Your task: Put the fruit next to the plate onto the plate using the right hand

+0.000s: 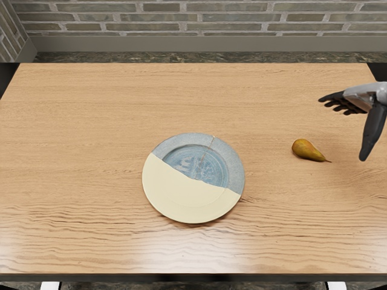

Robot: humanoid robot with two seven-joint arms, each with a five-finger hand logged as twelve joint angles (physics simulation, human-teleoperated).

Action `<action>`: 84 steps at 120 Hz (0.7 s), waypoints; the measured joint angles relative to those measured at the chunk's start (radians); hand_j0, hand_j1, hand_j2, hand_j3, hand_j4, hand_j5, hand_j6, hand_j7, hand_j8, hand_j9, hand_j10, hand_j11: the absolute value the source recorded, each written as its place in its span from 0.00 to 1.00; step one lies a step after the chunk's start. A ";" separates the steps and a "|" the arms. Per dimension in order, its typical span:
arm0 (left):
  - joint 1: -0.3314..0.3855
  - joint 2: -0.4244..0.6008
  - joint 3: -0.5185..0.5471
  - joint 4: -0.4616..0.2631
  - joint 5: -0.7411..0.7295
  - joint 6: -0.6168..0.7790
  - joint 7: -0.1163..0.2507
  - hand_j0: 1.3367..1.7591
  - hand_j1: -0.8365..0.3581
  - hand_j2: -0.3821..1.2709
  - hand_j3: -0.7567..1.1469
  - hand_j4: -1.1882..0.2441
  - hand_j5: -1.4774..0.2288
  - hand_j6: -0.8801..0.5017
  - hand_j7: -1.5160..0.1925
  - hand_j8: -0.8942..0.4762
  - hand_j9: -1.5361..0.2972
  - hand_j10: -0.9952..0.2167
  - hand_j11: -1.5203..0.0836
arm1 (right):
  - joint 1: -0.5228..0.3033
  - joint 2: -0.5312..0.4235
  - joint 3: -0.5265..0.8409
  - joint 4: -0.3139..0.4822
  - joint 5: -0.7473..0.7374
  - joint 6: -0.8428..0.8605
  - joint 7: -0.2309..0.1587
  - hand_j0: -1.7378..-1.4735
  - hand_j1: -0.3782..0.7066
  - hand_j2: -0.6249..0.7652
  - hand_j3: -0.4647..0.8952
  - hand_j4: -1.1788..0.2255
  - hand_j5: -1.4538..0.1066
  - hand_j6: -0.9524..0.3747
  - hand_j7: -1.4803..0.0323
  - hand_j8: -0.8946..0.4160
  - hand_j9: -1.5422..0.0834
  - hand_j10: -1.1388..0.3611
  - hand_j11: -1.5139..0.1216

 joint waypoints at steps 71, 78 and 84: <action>0.000 0.000 0.000 0.000 0.000 0.000 0.000 0.76 0.98 0.23 0.40 0.82 0.85 0.63 0.88 0.64 0.83 0.81 0.94 | 0.086 0.195 -0.078 0.057 -0.260 -0.072 0.000 0.30 0.03 0.45 0.34 0.84 0.93 0.71 0.98 0.68 0.95 0.76 0.93; 0.000 0.000 0.000 0.000 0.000 0.000 0.000 0.76 0.98 0.23 0.40 0.82 0.85 0.63 0.88 0.64 0.83 0.81 0.94 | 0.080 0.207 -0.107 0.056 -0.286 -0.109 0.000 0.30 0.03 0.45 0.34 0.84 0.93 0.71 0.98 0.68 0.95 0.76 0.93; 0.000 0.000 0.000 0.000 0.000 0.000 0.000 0.76 0.98 0.23 0.40 0.82 0.85 0.63 0.88 0.64 0.83 0.81 0.94 | 0.073 0.212 -0.135 0.055 -0.314 -0.155 0.000 0.30 0.03 0.45 0.34 0.84 0.93 0.71 0.98 0.68 0.95 0.76 0.93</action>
